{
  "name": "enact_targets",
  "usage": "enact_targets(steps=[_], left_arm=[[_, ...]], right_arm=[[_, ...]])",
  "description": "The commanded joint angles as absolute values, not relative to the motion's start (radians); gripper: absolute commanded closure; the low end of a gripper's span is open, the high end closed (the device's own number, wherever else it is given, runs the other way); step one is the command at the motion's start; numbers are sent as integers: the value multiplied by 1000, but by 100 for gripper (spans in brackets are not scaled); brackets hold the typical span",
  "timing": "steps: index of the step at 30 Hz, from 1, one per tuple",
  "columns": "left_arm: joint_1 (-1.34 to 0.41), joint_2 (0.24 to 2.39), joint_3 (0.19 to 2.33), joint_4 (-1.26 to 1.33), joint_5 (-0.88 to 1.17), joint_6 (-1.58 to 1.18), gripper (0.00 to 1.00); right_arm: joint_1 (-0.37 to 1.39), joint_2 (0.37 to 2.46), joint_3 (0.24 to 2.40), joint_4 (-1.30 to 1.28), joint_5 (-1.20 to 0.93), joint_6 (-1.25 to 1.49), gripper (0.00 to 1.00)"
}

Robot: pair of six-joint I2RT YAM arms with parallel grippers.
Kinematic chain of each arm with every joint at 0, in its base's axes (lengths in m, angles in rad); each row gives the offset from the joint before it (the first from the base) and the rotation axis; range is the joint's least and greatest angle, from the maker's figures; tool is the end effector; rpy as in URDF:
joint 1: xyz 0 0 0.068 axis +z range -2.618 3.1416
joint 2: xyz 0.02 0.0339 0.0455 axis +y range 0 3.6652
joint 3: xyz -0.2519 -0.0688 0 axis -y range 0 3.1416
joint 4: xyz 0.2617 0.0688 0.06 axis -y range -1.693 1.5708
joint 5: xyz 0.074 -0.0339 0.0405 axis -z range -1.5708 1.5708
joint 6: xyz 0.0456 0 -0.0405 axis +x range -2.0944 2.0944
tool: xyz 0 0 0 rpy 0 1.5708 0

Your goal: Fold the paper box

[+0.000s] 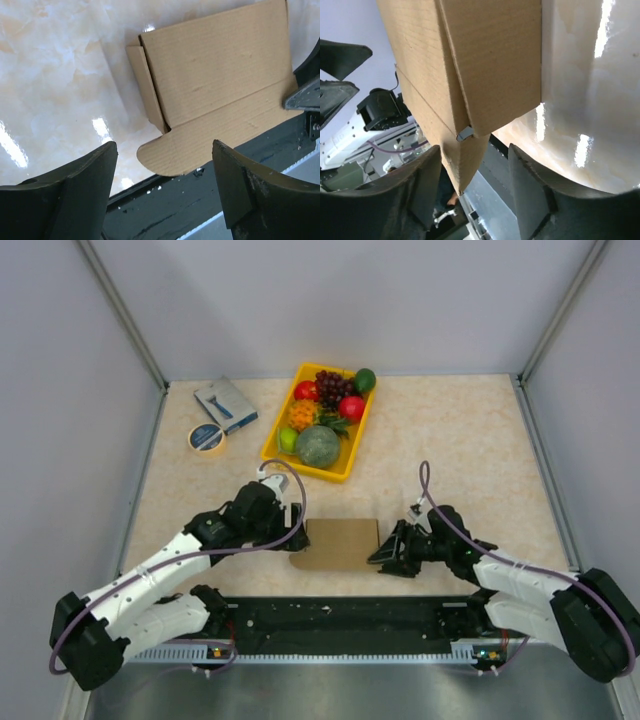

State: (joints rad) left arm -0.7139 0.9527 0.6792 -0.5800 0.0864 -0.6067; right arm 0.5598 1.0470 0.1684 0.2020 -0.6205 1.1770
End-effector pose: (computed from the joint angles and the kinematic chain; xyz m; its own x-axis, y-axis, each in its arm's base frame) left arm 0.1642 -0.1475 0.2159 -0.8643 -0.0028 -0.5030 0.2464 0.8694 -0.4282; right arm 0.1502 0.1254 0.0989 -0.9573 0.2867 0.0370 0.1768 0.4792 0.8597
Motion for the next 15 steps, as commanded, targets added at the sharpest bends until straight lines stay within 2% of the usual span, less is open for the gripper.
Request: enact_targets(steps=[1,5,10,15], left_arm=[[-715,940,715,-678,162,-600,20],[-715,930,696,-663,247,-612,22],[-715,951,692,-646,311,-620,22],[-716,972,710,-637,293,-614,25]], right_arm=[[557,973,302,-27,-580,987,38],[555,943,393,-211,-532,788,27],[555,1064,497,-282,-508,652,25],[555,1175,555,-275,-522,568,25]])
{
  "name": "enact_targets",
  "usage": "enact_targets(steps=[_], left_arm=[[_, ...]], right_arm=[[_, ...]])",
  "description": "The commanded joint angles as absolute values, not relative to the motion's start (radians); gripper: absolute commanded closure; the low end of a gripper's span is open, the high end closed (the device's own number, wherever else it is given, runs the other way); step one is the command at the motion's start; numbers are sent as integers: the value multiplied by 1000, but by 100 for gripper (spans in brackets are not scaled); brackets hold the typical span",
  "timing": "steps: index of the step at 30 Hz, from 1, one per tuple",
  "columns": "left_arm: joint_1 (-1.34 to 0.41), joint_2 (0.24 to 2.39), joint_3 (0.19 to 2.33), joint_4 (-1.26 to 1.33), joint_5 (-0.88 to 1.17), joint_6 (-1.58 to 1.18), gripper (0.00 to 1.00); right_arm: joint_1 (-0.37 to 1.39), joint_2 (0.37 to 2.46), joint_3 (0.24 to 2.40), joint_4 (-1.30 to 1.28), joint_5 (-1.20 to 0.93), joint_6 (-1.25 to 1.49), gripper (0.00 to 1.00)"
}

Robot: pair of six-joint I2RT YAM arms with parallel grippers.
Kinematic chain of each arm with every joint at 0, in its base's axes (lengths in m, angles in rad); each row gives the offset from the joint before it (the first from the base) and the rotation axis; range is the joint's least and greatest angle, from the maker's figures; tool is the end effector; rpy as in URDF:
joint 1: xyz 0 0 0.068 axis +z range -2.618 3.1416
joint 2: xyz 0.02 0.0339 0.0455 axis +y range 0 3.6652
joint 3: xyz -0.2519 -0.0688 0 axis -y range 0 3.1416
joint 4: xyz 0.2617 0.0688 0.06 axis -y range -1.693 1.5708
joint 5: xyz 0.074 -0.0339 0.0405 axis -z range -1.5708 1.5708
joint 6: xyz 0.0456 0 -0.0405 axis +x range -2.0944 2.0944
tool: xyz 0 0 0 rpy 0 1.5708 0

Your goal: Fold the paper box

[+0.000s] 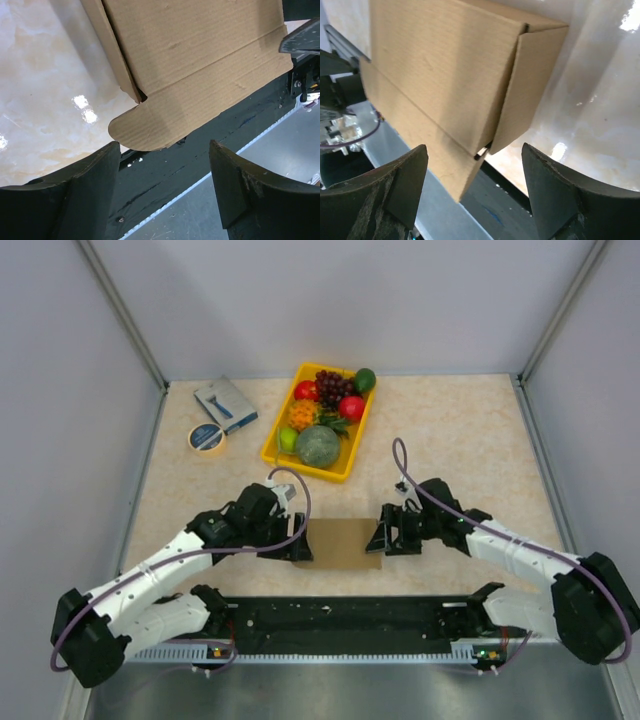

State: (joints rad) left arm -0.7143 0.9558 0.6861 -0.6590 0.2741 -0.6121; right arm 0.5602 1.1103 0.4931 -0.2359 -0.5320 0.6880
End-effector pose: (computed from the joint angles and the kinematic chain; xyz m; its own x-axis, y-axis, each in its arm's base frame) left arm 0.1532 -0.1492 0.2129 -0.9280 0.0725 -0.3656 0.2687 0.8098 -0.5215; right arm 0.1832 0.1422 0.1513 -0.9632 0.0418 -0.2654 -0.1668 0.6812 0.7128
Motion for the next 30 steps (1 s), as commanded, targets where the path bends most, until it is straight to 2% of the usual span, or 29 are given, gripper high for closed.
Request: enact_targets(steps=[1,10,19,26,27,30], left_arm=[[-716,989,709,-629,298,-611,26],[-718,1080,675,-520,454,-623,24],[-716,1120,658,-454,548,-652,29],[-719,1068,732,-613,327,-594,25],[-719,1045,742,-629,254,-575,25],[-721,991,712,-612,212,-543,24]], right_arm=[[555,1187,564,-272,-522,563,25],[557,1236,568,-213,-543,575,27],[555,1262,554,-146,-589,609,28],[557,1237,535,-166,-574,577,29],[558,1226,537,-201,-549,562,29],[577,1151,551,-293,-458,494,26]])
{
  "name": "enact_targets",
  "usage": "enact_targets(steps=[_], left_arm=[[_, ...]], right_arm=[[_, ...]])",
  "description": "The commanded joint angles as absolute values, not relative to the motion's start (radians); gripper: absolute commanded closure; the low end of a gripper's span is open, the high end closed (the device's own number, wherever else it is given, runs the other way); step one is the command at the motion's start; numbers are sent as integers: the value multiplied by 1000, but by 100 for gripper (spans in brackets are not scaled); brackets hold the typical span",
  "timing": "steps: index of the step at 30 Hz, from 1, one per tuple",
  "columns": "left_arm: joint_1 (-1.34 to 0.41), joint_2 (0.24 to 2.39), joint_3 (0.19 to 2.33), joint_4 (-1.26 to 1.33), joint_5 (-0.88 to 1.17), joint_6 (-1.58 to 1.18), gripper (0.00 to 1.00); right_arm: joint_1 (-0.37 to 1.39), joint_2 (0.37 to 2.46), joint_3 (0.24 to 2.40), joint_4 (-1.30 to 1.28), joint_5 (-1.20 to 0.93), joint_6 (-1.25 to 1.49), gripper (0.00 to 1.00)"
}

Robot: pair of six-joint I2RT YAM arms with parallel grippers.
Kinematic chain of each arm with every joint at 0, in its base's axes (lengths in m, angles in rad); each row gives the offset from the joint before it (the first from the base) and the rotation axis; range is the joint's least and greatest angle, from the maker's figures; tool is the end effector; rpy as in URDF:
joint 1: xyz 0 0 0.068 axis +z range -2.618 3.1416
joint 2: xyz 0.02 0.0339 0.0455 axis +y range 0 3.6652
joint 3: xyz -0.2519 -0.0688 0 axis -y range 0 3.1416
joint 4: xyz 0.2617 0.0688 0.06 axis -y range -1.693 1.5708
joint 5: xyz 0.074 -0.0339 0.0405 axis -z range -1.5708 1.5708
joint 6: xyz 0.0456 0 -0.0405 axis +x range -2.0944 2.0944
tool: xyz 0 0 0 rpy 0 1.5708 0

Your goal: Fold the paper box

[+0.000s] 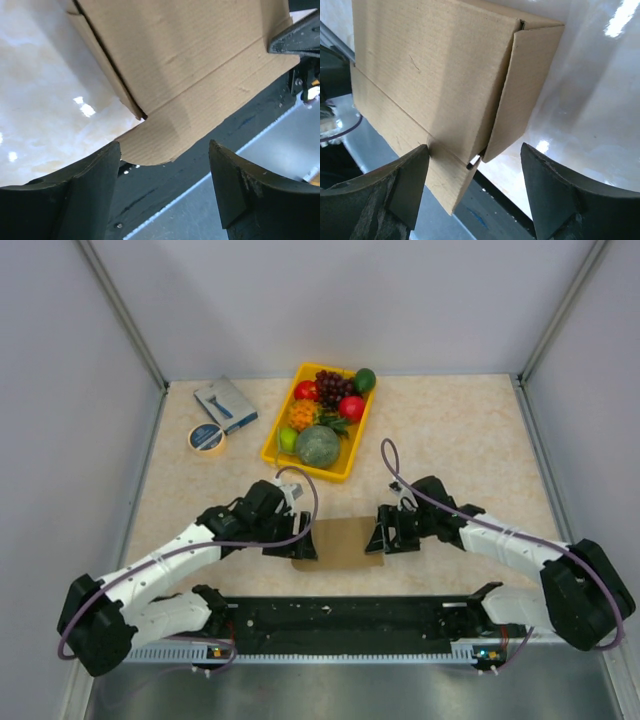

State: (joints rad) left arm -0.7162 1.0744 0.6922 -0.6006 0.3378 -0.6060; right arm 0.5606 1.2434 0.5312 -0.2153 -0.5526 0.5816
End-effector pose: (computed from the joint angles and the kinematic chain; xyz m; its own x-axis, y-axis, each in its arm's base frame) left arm 0.1637 -0.1625 0.1957 -0.9477 0.1124 -0.2989 0.2656 0.7969 -0.5426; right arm 0.1939 0.1500 0.1361 -0.9613 -0.0514 -0.2705 -0.2287 0.6962 0.6805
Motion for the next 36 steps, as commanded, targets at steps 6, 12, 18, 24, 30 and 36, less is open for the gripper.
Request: enact_targets(steps=[6,12,18,24,30,36], left_arm=[[-721,1015,670,-494,100,-520,23],[-713,1173,695,-372,74,-552,23],[-696,1232,675,-249,166,-600,20],[-675,1230,615,-187,236,-637,23],[-643,1158,581,-224,241,-647,16],[-557,1025,520,-285,290,-684,6]], right_arm=[[595,1039,532,-278,-437,448,23],[597,1081,541,-198,-371,440,25],[583,1224,568,-94,-390,511,37],[561,1328,577,-48,-463,557,53],[486,1391,557,-41,-583,595,64],[388,1541,571,-11,-825,620,75]])
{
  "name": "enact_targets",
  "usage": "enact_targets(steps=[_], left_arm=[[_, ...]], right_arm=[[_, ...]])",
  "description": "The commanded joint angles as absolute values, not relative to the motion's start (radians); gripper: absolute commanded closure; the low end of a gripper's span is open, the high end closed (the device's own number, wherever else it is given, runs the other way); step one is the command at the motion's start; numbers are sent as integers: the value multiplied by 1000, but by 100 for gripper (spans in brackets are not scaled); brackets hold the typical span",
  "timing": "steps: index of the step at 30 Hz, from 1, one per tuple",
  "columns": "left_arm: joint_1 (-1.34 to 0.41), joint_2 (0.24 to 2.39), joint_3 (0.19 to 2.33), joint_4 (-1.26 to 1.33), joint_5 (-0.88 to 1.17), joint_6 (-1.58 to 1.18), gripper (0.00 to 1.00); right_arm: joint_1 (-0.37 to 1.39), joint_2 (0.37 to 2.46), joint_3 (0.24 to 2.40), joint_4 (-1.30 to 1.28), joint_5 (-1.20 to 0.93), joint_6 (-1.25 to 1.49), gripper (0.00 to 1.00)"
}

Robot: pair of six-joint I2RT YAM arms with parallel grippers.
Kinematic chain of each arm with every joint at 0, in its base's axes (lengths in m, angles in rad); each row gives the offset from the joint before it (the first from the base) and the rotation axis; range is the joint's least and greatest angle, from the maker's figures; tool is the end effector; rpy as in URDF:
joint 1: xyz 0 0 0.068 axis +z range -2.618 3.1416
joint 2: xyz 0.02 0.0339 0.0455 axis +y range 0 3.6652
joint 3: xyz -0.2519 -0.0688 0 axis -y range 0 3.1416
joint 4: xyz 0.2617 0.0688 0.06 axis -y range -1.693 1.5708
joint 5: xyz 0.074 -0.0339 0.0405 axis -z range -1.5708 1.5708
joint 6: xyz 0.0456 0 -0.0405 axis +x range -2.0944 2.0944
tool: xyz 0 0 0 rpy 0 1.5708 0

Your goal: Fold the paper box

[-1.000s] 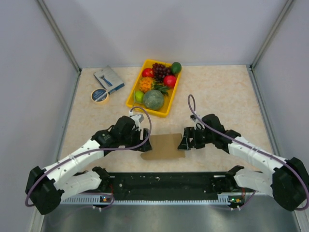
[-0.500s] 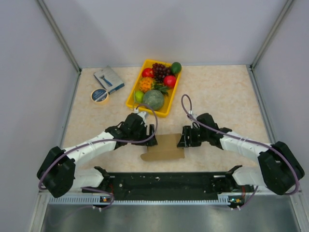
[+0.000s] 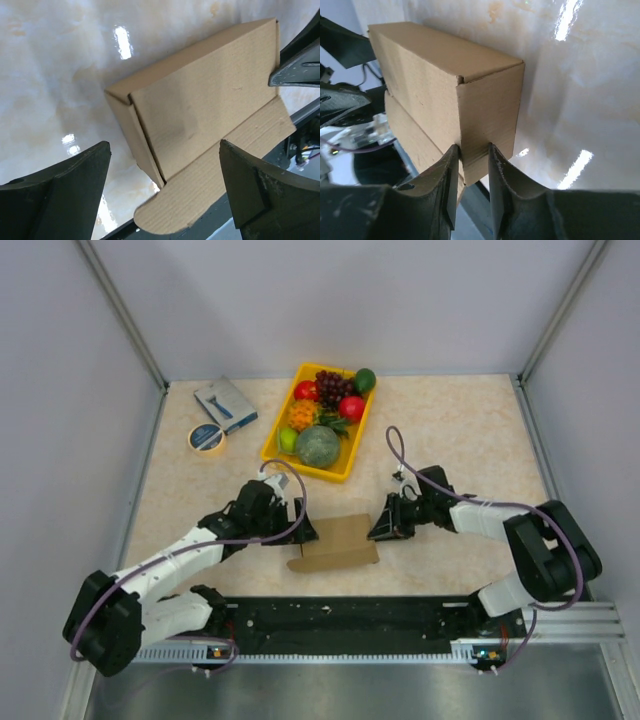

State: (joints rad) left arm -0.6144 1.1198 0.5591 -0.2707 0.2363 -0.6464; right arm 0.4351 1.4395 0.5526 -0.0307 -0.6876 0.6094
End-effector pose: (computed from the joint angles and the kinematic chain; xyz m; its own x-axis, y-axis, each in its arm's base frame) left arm 0.1928 -0.1491 0.1644 -0.8972 -0.0837 -0.4337 0.1866 0.8181 -0.5439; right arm 0.2283 0.1381 0.1115 -0.9772 0.0336 -0.2098 -0.1417 0.6329 0.7612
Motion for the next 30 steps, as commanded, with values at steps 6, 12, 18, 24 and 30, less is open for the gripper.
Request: enact_targets(steps=[6,12,18,24,30], left_arm=[[-503,965,442,-212,413,-805,4],[-489,956,428,-187,351,-819,4],[-457,1017,463,-141,386,-755,3],[-449,1161,479,-10,552,-741,3],[-449,1272,468,188,650,-810,10]], right_arm=[[351,1615,598,-8,-877,666,78],[302,1615,598,-49,-874,627,78],[298,1608,586,-80,-864,566,78],[284,1618,583,-63,-873,558,78],[284,1632,595,-64,-879,545,78]])
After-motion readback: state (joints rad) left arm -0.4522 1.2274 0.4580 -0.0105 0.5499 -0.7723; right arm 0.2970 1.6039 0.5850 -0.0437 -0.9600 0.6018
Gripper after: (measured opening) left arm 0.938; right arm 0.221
